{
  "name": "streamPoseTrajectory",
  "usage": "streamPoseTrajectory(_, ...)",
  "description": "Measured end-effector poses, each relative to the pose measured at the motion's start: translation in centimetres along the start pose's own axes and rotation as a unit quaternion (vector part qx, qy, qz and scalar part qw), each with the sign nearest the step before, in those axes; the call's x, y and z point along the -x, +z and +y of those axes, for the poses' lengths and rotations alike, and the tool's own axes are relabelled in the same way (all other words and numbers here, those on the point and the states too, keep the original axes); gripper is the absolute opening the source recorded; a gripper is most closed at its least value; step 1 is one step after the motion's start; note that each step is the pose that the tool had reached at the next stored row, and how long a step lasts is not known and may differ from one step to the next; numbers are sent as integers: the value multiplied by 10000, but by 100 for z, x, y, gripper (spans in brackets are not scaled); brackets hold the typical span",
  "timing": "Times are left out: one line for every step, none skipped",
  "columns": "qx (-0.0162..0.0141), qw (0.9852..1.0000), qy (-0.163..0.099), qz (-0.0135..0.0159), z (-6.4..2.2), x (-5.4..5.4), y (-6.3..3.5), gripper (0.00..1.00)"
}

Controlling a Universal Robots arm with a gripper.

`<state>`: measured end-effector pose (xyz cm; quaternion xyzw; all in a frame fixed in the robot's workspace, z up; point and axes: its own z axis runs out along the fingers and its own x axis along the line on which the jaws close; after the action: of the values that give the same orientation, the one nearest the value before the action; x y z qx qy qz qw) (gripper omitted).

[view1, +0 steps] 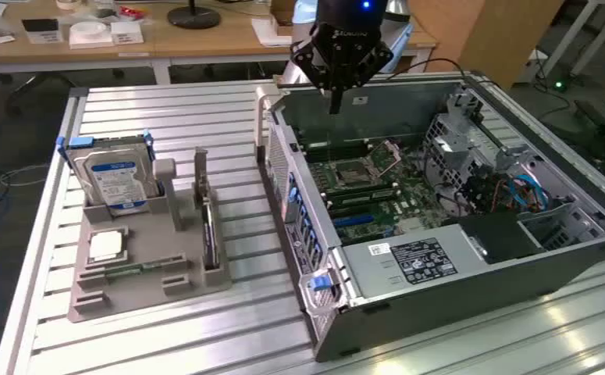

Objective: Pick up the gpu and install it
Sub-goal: 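Reach for the gpu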

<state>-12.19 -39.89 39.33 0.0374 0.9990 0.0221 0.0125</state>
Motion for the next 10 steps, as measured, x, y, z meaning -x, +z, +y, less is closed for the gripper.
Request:
streamPoseTrajectory(0, 10000, 0, 0, 0, 0, 0, 11)
streamPoseTrajectory(0, 10000, 0, 0, 0, 0, 0, 11)
streamPoseTrajectory(0, 10000, 0, 0, 0, 0, 0, 11)
streamPoseTrajectory(1, 10000, 0, -1, 0, -3, 1, 11)
streamPoseTrajectory(1, 10000, 1, -1, 0, -8, 1, 11)
streamPoseTrajectory(1, 10000, 0, -1, -1, -14, 1, 11)
streamPoseTrajectory(1, 10000, 0, 0, -2, -24, 0, 11)
streamPoseTrajectory(0, 10000, 0, 0, -3, -37, -1, 11)
streamPoseTrajectory(0, 10000, 0, 0, -4, -50, -1, 11)
streamPoseTrajectory(0, 10000, 0, 0, -5, -65, -2, 11)
